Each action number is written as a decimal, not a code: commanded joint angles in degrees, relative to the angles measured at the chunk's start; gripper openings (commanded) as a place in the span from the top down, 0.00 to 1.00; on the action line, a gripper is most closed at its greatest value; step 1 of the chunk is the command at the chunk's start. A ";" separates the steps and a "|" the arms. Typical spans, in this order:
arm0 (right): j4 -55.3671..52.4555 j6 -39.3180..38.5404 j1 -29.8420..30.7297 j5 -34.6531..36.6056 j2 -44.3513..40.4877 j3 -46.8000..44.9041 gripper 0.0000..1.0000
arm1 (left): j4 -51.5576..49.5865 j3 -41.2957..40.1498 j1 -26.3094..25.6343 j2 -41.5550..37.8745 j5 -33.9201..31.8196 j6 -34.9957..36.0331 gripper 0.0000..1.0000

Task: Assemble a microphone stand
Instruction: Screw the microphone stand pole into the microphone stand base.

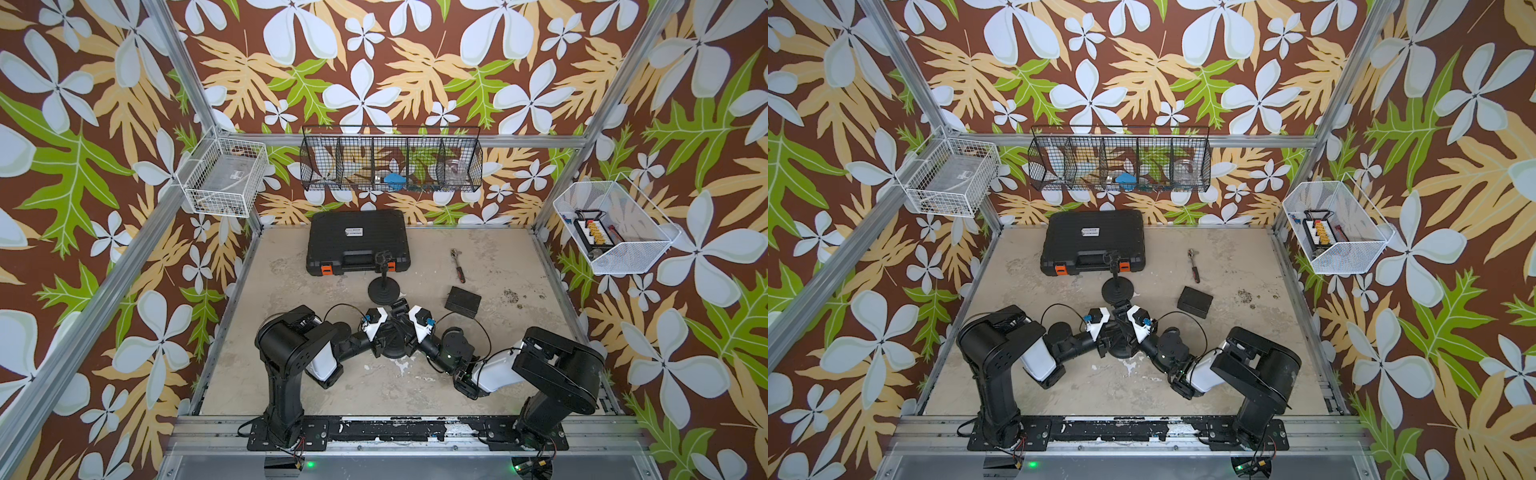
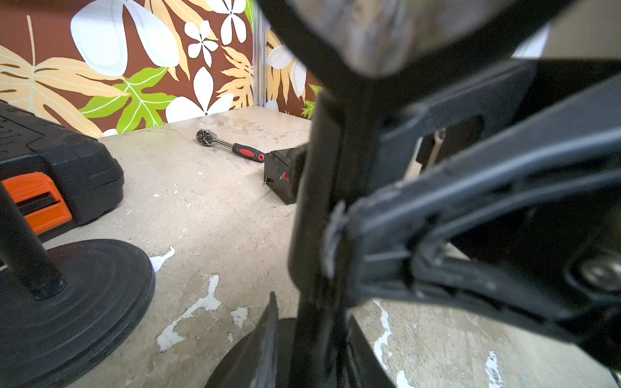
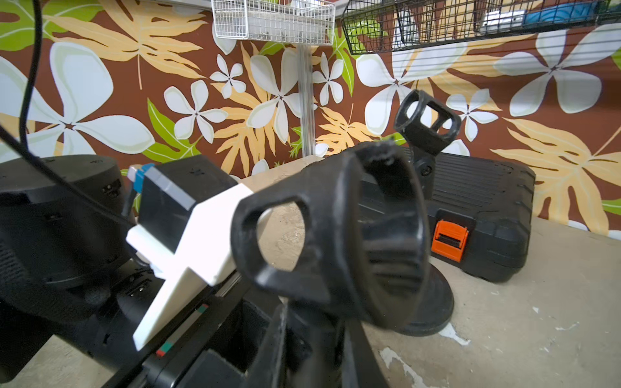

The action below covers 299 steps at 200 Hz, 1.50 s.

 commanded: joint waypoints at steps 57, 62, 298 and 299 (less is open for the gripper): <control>-8.72 1.05 -13.80 -36.11 -4.29 -2.04 0.41 | 13.74 -1.06 0.02 1.40 0.39 1.90 0.87; -7.71 1.72 -15.75 -41.16 -4.53 -2.15 0.40 | 13.78 -1.15 0.02 1.48 0.40 1.96 0.88; -19.47 -6.04 -17.73 -41.77 -4.78 4.82 1.00 | 13.73 -1.36 0.02 1.25 1.29 0.90 0.63; -19.29 -6.04 -17.55 -41.46 -4.86 4.63 1.00 | 13.73 -1.35 0.02 1.19 1.22 0.90 0.62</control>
